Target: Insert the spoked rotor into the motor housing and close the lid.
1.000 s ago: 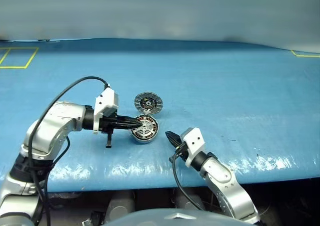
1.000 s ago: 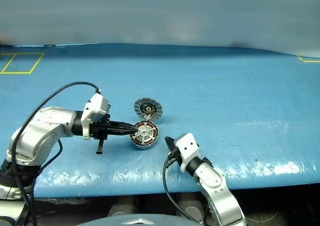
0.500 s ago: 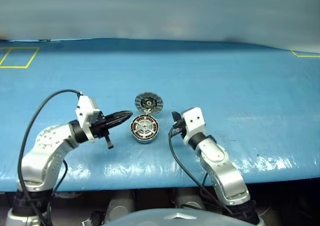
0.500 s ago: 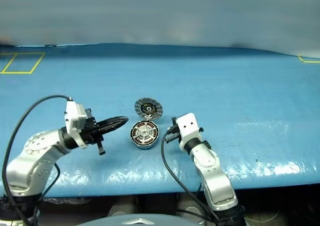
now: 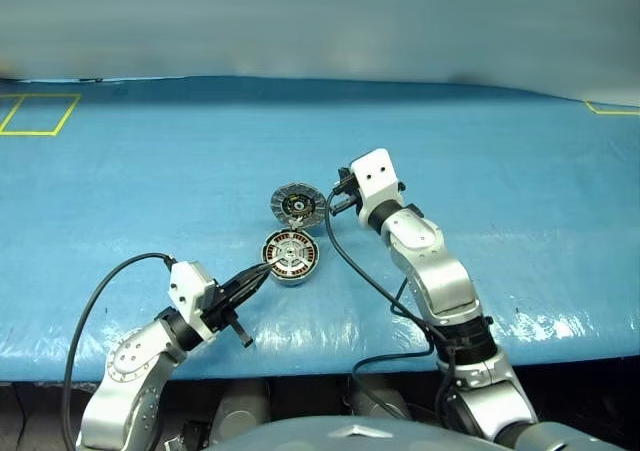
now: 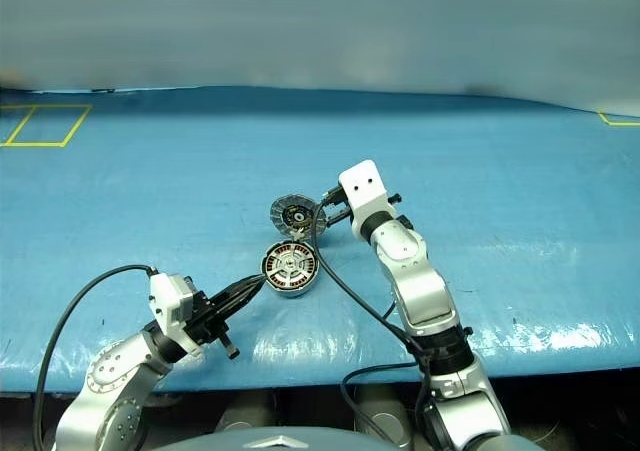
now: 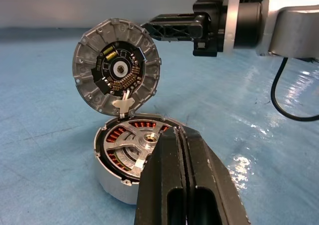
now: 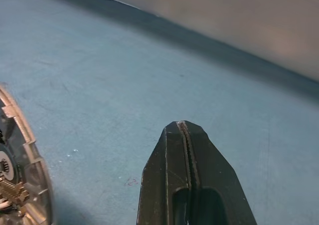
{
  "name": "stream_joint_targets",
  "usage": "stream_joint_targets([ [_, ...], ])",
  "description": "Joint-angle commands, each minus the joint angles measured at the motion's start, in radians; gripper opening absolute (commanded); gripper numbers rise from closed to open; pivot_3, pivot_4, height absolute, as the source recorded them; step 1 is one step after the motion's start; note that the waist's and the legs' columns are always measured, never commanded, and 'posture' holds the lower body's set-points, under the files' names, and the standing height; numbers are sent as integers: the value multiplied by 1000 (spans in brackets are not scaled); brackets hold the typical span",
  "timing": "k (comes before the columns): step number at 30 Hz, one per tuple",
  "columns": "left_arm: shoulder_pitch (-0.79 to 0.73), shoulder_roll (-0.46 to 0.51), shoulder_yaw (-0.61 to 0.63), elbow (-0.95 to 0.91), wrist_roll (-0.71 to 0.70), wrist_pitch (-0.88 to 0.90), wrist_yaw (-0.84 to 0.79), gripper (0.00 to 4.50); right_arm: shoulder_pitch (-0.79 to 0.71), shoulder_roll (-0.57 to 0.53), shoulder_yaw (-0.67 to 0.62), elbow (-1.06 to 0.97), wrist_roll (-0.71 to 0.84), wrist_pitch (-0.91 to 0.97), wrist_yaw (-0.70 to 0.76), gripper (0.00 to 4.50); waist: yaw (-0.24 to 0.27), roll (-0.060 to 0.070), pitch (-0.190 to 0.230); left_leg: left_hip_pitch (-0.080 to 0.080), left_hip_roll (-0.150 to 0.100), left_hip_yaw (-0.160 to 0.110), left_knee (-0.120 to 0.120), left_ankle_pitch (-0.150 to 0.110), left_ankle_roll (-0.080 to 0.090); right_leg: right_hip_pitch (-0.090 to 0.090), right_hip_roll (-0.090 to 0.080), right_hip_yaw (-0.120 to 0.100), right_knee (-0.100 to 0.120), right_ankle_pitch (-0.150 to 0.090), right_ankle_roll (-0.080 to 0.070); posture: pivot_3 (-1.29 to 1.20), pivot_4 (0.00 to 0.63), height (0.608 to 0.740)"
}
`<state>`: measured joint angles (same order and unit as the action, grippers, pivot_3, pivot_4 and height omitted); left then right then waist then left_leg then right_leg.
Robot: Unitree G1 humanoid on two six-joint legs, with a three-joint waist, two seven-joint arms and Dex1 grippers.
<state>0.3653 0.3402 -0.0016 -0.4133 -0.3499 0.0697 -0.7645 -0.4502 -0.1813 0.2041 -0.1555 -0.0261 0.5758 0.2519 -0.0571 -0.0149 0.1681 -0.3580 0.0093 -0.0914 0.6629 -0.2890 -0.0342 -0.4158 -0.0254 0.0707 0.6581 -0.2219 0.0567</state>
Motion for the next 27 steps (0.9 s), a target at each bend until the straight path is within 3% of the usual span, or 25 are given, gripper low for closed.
stream_joint_targets([
  [1,10,-37,-13,40,28,-109,24,38,-79,-38,7,55,18,-54,98,0,-1,0,0,0,0,0,0,0,0,0,0,0,0,0,0,0,150,740],
  [7,14,-38,-24,191,68,-261,-3,38,-176,-74,46,244,66,-128,303,0,-7,0,0,0,1,-1,-1,0,1,0,0,-1,0,1,1,0,150,740],
  [15,5,-37,-28,351,94,-406,-21,38,-282,-56,41,447,106,-201,439,0,-9,1,1,0,0,-1,-1,-1,1,0,0,-1,0,1,1,0,150,740],
  [27,6,-22,-48,319,100,-374,11,38,-140,-85,118,223,281,-92,773,0,-8,2,1,0,0,-2,-1,-1,2,0,0,-1,0,1,1,0,150,740],
])
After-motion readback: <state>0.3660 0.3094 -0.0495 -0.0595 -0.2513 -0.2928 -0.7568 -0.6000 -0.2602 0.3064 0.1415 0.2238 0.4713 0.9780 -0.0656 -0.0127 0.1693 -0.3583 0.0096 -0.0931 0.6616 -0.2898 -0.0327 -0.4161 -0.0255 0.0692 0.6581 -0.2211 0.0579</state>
